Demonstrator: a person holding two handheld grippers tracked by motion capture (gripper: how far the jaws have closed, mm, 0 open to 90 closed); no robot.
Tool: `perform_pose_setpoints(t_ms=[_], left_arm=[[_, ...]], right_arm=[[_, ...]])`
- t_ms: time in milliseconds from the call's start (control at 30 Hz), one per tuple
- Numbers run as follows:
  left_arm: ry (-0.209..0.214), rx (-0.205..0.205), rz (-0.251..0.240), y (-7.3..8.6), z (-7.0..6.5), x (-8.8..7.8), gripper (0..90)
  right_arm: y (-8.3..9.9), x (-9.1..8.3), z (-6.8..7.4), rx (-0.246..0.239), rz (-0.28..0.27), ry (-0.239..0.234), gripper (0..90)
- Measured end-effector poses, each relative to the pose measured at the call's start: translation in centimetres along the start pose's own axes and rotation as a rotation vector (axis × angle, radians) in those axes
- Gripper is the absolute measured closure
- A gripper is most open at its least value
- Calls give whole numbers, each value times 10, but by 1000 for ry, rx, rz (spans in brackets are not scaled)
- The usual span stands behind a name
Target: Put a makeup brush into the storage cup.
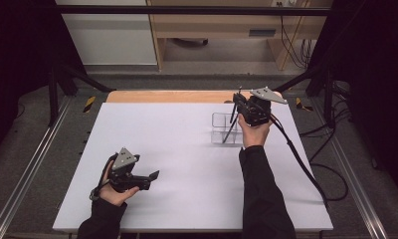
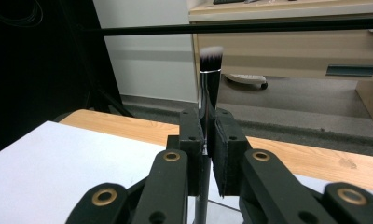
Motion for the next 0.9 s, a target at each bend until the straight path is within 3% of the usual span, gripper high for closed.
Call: perform_pose_setpoints(t_ms=[900], left_arm=[[-1, 4, 4, 0, -1, 0, 81]], right_arm=[[30, 15, 7, -18, 59, -7, 837]])
Point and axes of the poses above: each handheld gripper's, and its own axes: x roughly forward along the jaws, y roughly out of its underside, z roughly to its left, the point moved 8 cm from there along x, roughly forward along the jaws, and after that the axes turned 6 degrees about y, right-handed, at the moved point
